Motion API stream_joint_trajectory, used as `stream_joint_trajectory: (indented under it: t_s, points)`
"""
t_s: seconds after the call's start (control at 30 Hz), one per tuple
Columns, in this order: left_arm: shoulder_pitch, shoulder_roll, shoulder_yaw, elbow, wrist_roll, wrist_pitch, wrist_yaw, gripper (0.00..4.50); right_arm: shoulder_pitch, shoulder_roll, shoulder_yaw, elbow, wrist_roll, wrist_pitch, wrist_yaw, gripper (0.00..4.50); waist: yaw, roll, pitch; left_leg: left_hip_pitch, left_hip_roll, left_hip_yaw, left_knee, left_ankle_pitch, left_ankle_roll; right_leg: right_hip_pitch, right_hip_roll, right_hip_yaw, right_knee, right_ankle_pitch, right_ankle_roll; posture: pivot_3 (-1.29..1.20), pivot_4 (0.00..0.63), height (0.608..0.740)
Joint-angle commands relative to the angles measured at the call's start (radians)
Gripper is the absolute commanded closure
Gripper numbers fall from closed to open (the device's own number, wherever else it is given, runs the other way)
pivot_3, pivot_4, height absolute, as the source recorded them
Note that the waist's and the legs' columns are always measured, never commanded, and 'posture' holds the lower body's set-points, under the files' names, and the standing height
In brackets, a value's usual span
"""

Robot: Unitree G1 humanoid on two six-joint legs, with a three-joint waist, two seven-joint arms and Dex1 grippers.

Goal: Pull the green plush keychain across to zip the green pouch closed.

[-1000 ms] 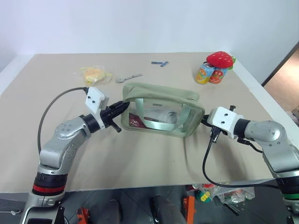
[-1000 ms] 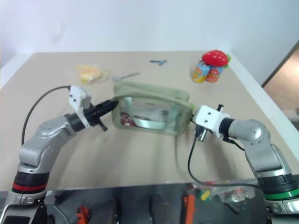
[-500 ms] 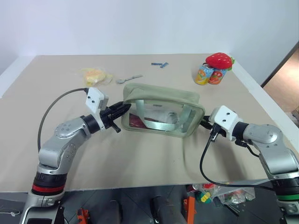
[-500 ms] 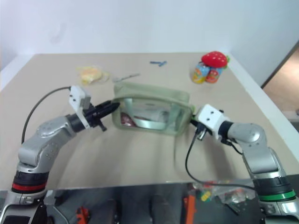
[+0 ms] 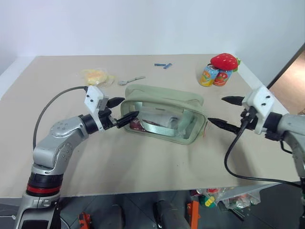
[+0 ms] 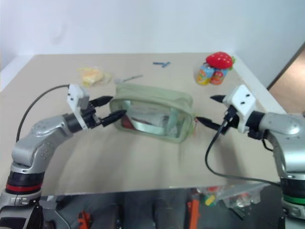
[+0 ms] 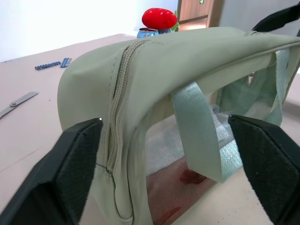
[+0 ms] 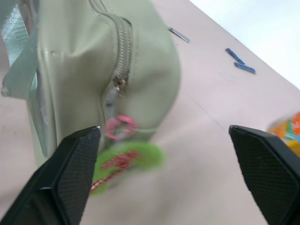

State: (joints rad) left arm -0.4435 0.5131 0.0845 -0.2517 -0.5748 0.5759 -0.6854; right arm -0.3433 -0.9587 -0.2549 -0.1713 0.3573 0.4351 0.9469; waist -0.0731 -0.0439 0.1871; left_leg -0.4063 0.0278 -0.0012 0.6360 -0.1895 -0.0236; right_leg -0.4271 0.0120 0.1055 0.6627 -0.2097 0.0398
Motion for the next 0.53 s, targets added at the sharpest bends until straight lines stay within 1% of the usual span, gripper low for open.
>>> stream_joint_trajectory:
  t_s: [0.03,0.17,0.23,0.27,0.37,0.43,0.53]
  points:
    - [0.027,0.037,0.095,-0.060,-0.038,0.009,0.013,0.04,-0.010,-0.025,-0.086,-0.047,0.012,0.068,-0.069,0.02,-0.001,0.000,0.000,0.000,0.000,0.000,0.000,0.000,0.000,0.000,0.000,0.000,0.000,0.000,0.000,0.00,0.150,0.740]
    - [0.101,0.086,0.170,-0.108,-0.053,0.026,0.028,0.04,0.033,0.034,-0.116,-0.139,0.005,0.142,-0.195,0.02,-0.004,0.000,0.000,0.000,0.001,0.000,-0.001,0.000,0.000,-0.001,0.000,0.000,0.000,0.000,-0.001,0.00,0.150,0.740]
    - [0.155,0.117,0.184,-0.111,0.021,-0.027,0.046,0.04,0.066,0.094,-0.132,-0.201,0.030,0.194,-0.263,0.02,-0.003,0.000,0.000,0.000,0.001,0.000,-0.001,0.000,0.000,-0.001,0.000,-0.001,0.000,-0.001,-0.001,0.00,0.150,0.740]
    - [0.167,0.121,0.188,-0.092,0.063,-0.059,0.070,0.04,0.073,0.145,-0.146,-0.226,0.053,0.230,-0.313,0.02,-0.003,-0.001,-0.001,-0.001,0.001,0.000,-0.001,0.000,0.000,-0.001,0.000,-0.001,0.000,-0.001,-0.001,0.00,0.150,0.740]
    - [0.169,0.115,0.200,-0.036,0.112,-0.106,0.111,0.04,0.077,0.275,-0.169,-0.283,0.110,0.298,-0.426,0.02,-0.002,-0.002,0.000,0.000,0.001,-0.001,0.000,-0.001,-0.001,0.000,0.000,-0.001,0.000,-0.001,-0.001,0.00,0.150,0.740]
    - [0.168,0.099,0.212,-0.014,0.109,-0.130,0.118,0.04,0.102,0.327,-0.159,-0.314,0.136,0.319,-0.447,0.02,-0.002,-0.001,0.000,-0.001,0.001,-0.001,0.001,0.000,-0.001,-0.001,0.000,-0.001,0.000,-0.001,-0.001,0.00,0.150,0.740]
    - [0.183,0.099,0.219,0.010,0.084,-0.142,0.080,0.04,0.143,0.332,-0.143,-0.308,0.147,0.287,-0.409,0.02,-0.002,-0.001,0.000,-0.002,0.001,0.000,0.000,0.000,-0.001,-0.001,-0.001,-0.001,-0.001,-0.001,-0.001,0.00,0.150,0.740]
